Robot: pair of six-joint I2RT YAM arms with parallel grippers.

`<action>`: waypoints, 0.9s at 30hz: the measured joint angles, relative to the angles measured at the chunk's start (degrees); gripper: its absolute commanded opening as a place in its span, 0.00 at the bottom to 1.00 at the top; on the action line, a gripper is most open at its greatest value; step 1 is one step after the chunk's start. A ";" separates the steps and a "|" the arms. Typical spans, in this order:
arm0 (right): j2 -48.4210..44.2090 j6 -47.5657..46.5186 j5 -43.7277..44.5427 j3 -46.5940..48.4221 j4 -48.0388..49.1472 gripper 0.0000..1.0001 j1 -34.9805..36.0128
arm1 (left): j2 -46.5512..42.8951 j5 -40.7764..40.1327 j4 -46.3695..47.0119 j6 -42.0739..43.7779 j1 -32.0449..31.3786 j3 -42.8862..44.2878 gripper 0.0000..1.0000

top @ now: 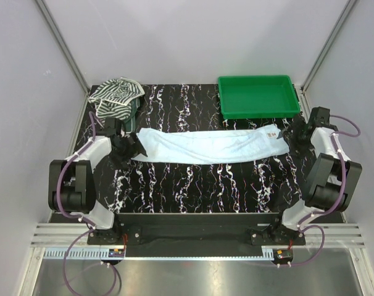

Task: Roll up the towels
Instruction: Fold the towel

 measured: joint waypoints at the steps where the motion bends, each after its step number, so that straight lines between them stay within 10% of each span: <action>1: 0.90 -0.35 0.66 0.02 -0.02 0.92 0.00 | 0.61 0.07 0.39 -0.20 0.00 0.00 0.99; 12: 10.40 -1.73 3.76 0.35 0.96 0.77 -0.11 | 6.40 0.48 5.09 -3.65 0.02 1.20 0.90; 21: 15.10 -1.57 4.87 2.45 3.23 0.14 -0.44 | 8.72 1.07 8.57 -5.42 0.31 2.64 0.76; 24: 15.98 -1.57 5.07 3.26 3.72 0.00 -0.83 | 9.27 1.49 9.46 -5.90 0.66 2.73 0.60; 27: 16.09 -1.38 5.07 3.30 4.15 0.00 -1.09 | 10.14 1.68 10.47 -6.47 0.85 2.73 0.24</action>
